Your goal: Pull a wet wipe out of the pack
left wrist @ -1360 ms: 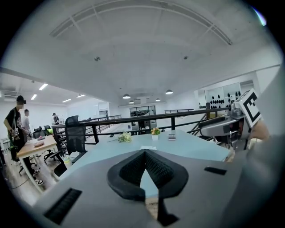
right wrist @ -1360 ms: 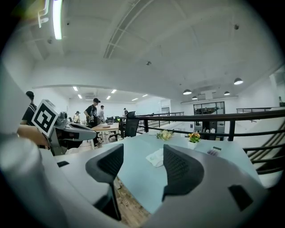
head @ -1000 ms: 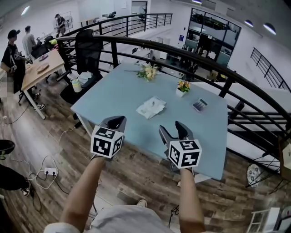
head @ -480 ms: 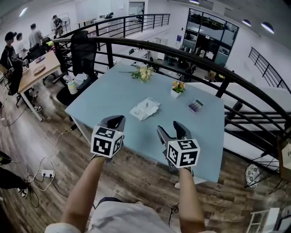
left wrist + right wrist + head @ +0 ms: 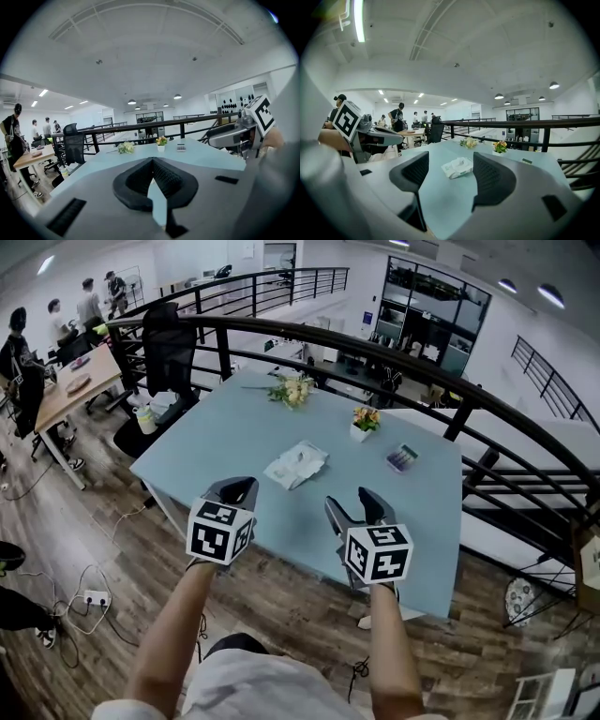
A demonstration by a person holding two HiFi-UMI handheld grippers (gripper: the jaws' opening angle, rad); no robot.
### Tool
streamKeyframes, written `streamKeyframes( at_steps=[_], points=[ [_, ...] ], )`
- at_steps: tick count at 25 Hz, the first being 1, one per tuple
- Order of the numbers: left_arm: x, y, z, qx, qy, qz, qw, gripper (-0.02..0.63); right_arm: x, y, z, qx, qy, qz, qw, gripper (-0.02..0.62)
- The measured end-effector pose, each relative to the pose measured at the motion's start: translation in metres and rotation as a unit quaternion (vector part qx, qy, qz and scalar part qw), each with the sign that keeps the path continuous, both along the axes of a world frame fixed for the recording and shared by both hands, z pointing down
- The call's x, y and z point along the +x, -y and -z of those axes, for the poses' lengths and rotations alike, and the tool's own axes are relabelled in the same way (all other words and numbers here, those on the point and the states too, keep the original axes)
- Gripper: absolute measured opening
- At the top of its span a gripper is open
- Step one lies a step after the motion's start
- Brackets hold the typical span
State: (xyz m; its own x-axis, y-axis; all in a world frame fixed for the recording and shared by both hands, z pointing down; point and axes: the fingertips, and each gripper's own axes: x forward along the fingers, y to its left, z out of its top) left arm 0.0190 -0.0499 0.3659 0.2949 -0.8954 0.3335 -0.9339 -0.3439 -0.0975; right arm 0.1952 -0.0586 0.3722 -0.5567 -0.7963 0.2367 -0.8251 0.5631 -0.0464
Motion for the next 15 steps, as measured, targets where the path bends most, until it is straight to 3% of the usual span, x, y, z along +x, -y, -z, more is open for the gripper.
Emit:
streamKeyframes(
  at_steps=[15],
  points=[
    [-0.012,0.051,-0.019,-0.005,0.001,-0.019,0.9998,-0.006,-0.015,0.046,-0.012,0.0,-0.009,-0.011,1.0,0.278]
  ],
)
